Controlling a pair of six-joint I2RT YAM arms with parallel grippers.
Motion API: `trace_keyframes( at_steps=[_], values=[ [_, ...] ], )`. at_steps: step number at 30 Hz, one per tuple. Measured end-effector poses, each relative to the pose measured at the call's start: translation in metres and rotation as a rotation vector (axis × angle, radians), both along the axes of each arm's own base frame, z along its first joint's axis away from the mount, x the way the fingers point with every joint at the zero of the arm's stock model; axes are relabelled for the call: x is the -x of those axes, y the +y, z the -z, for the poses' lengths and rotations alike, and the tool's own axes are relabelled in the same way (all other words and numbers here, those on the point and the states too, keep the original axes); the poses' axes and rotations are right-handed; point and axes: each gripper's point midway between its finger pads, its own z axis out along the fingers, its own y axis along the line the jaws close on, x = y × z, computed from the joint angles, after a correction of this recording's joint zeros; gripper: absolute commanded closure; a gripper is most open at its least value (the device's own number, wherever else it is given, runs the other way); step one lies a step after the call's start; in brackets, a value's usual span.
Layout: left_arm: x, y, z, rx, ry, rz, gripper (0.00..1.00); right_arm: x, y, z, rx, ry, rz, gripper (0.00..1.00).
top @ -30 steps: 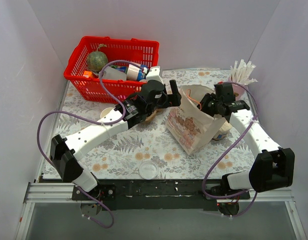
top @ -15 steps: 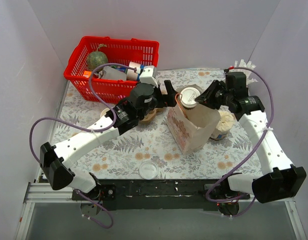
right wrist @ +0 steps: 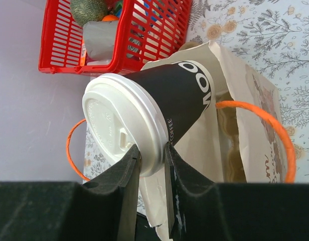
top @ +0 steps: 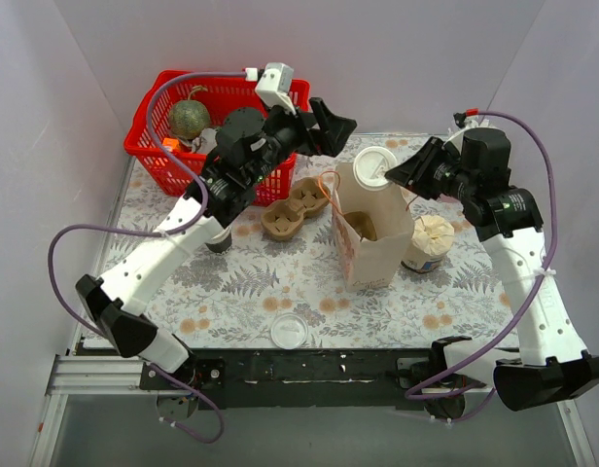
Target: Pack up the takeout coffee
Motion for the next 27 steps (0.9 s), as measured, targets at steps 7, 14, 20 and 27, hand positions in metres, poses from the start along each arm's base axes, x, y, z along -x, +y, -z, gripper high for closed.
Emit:
trace_keyframes(
  at_steps=[7,14,20,27],
  values=[
    [-0.002,-0.045,0.039,-0.125,0.051,0.216,0.09,0.007,0.006,-0.005,-0.022,-0.006,-0.041,0.92],
    [0.006,-0.059,0.096,-0.232,0.183,0.311,0.36,0.012,0.011,-0.014,-0.047,-0.03,-0.075,0.91],
    [0.014,-0.064,0.091,-0.199,0.193,0.355,0.56,0.017,0.01,-0.019,-0.049,-0.049,-0.082,0.91],
    [0.011,-0.061,0.09,-0.147,0.258,0.345,0.96,0.015,0.006,-0.009,-0.029,-0.036,-0.071,0.89]
  ],
)
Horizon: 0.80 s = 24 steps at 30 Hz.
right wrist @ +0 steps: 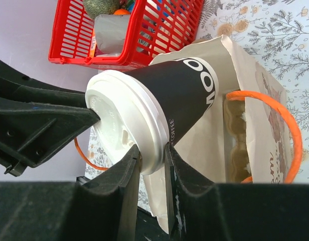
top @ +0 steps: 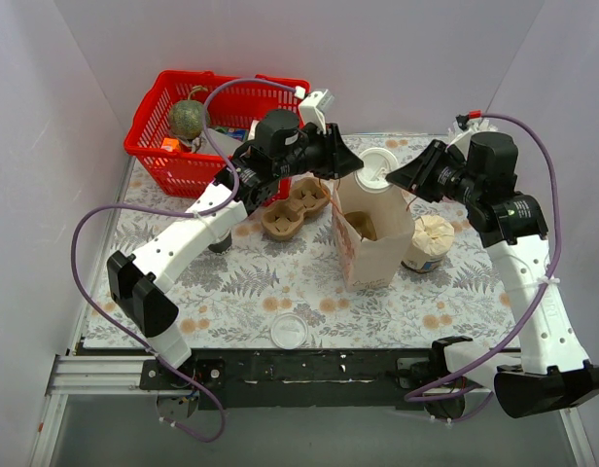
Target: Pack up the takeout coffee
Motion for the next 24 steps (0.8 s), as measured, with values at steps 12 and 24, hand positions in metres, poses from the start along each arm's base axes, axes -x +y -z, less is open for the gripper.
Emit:
trace_keyframes(
  at_steps=[12,24],
  values=[
    [-0.002,0.001,0.003,0.014,0.046,-0.026,1.0,-0.002,-0.001,0.007,0.007,0.0,-0.006,0.54],
    [-0.01,0.002,0.009,0.033,0.107,-0.122,1.0,0.008,0.0,-0.007,0.013,-0.103,-0.036,0.05]
  ],
)
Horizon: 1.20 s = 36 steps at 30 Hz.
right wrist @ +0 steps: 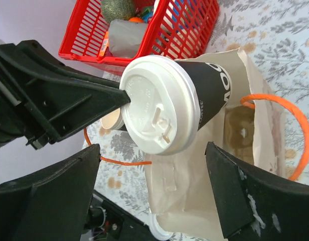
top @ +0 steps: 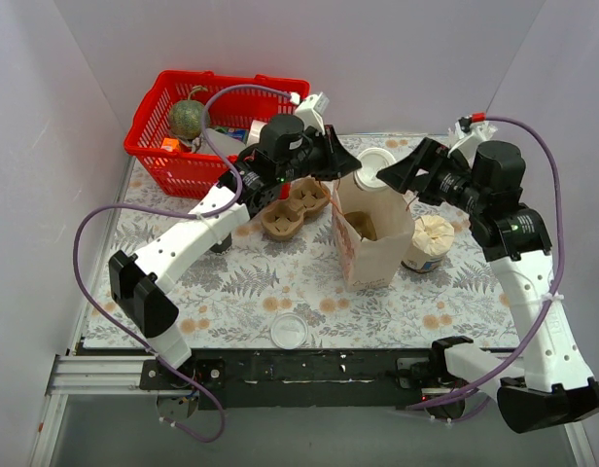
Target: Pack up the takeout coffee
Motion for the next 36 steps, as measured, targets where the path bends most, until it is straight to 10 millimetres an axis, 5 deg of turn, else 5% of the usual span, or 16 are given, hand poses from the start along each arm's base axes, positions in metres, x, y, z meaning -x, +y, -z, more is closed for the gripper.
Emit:
trace_keyframes(
  at_steps=[8,12,16,20,28,36],
  values=[
    [-0.015,0.019,0.005,-0.009,0.043,-0.035,1.0,0.02,-0.013,-0.027,0.145,-0.394,-0.049,0.07],
    [-0.018,0.024,-0.008,-0.006,0.044,-0.007,1.0,0.04,0.006,-0.052,0.39,-0.827,-0.324,0.04],
    [-0.02,0.023,-0.018,0.007,0.045,0.041,1.0,0.054,0.018,-0.047,0.664,-1.162,-0.586,0.02],
    [-0.023,0.021,-0.009,-0.01,0.087,0.071,1.0,0.046,0.017,-0.049,0.927,-1.375,-0.728,0.02],
    [-0.034,0.018,0.009,-0.035,0.173,0.102,1.0,0.015,0.01,-0.012,1.193,-1.412,-0.96,0.14],
    [-0.038,0.017,0.024,-0.05,0.24,0.122,1.0,0.012,0.005,0.004,1.308,-1.424,-1.043,0.22]
  ],
)
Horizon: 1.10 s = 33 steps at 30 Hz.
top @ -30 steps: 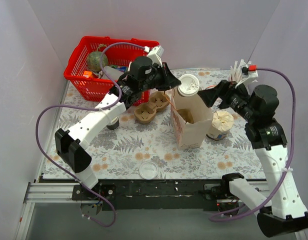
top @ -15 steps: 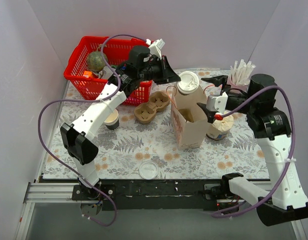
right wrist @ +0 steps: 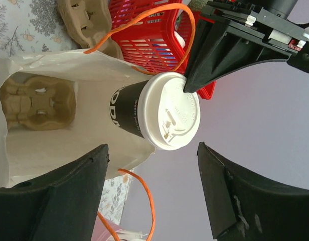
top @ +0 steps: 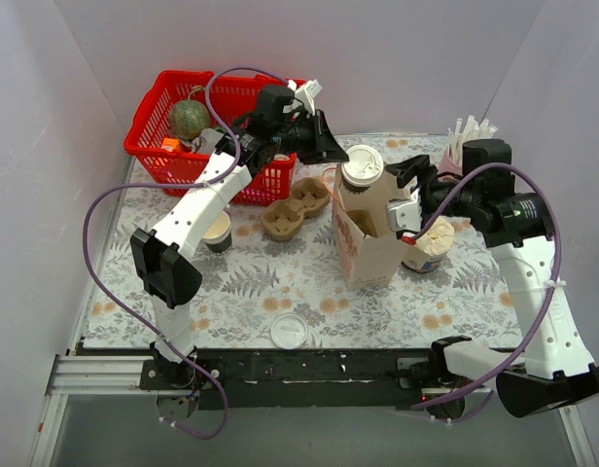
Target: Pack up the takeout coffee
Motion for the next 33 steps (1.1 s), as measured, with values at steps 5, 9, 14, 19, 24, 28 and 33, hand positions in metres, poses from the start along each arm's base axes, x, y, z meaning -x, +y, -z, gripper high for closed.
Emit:
trace_keyframes(
  at_steps=[5,9,14,19,24,28,33],
  values=[
    [0.003,-0.001,0.0,0.004,0.008,0.016,1.0,0.0,0.007,0.004,0.037,-0.017,-0.016,0.28],
    [0.006,-0.001,0.0,0.008,0.017,0.03,1.0,-0.003,0.019,0.016,0.075,0.004,-0.035,0.38],
    [0.009,-0.001,0.001,0.006,0.03,0.042,1.0,-0.013,0.023,0.027,0.113,0.026,-0.005,0.38],
    [0.012,-0.001,0.002,0.006,0.039,0.053,1.0,-0.02,0.02,0.031,0.138,0.026,0.036,0.39],
    [0.015,-0.002,0.002,0.008,0.043,0.066,1.0,-0.026,0.016,0.03,0.152,0.014,0.072,0.41],
    [0.016,-0.002,0.002,0.011,0.045,0.076,1.0,-0.03,0.015,0.036,0.17,0.024,0.09,0.43],
    [0.018,-0.002,0.004,0.007,0.056,0.079,1.0,-0.031,0.018,0.041,0.177,0.026,0.081,0.5]
  ],
)
